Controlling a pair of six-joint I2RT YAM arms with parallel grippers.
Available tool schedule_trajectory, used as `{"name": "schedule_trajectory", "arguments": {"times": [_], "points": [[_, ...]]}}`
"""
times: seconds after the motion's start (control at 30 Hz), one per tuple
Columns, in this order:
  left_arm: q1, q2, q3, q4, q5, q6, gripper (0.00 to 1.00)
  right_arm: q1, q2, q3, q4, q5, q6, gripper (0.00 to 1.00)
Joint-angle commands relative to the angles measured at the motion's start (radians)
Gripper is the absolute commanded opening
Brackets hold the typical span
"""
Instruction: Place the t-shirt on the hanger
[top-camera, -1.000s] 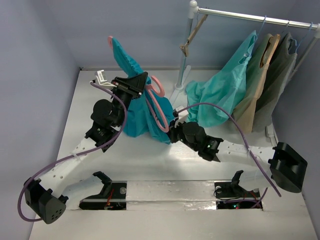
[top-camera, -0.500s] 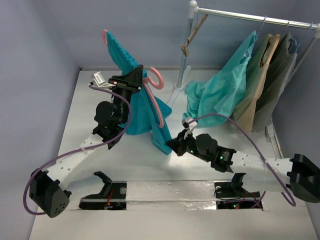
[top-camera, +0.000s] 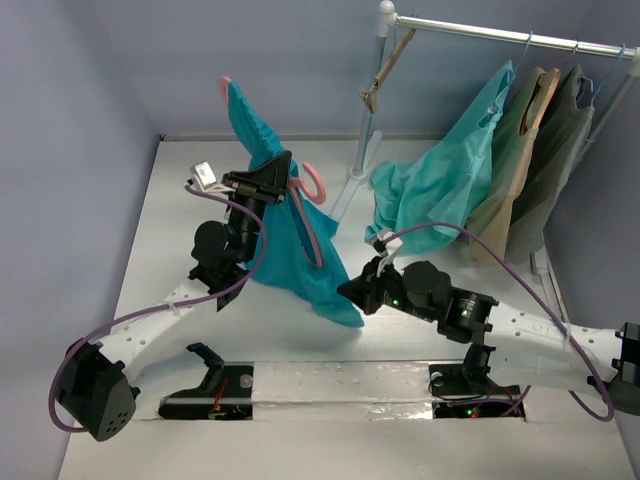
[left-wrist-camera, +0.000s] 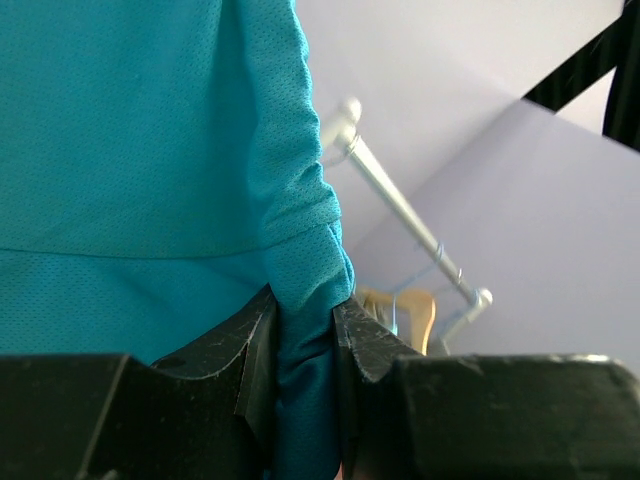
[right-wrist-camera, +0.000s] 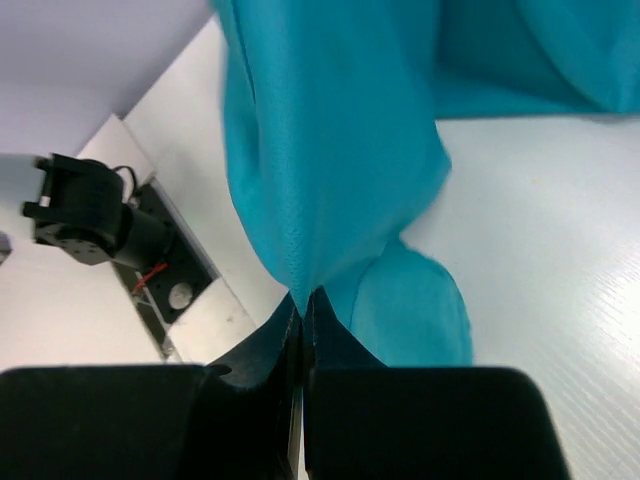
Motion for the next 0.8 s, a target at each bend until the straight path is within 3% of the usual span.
{"name": "schedule_trajectory", "arguments": {"times": [0.0,0.03,0.07,0.1,0.17,0.4,0.57,0.77], "points": [[0.007,-0.079,-0.084,0.119,0.05,-0.13,0.0,0.011,0.012,0.112,-0.079,-0.031,-0.029,0.0],[0.007,-0.092,-0.104,0.111,0.058,-0.149,0.0,0.011,0.037,0.126,-0.121,-0.035,-0.029,0.07],[0.007,-0.104,-0.145,0.111,0.063,-0.166,0.0,0.011,0.051,0.139,-0.144,-0.03,-0.033,0.32],[0.007,-0.122,-0.163,0.116,0.067,-0.201,0.0,0.011,0.061,0.154,-0.167,-0.024,-0.039,0.45],[0.007,-0.141,-0.205,0.123,0.081,-0.229,0.0,0.011,0.072,0.154,-0.198,-0.01,-0.049,0.62],[0.007,-0.139,-0.245,0.162,0.073,-0.25,0.0,0.011,0.022,0.154,-0.244,0.017,-0.05,0.64],[0.007,-0.119,-0.232,0.17,0.073,-0.235,0.0,0.011,0.029,0.217,-0.32,0.093,-0.082,0.59],[0.007,-0.139,-0.23,0.151,0.053,-0.215,0.0,0.021,0.003,0.268,-0.393,0.165,-0.115,0.66]]}}
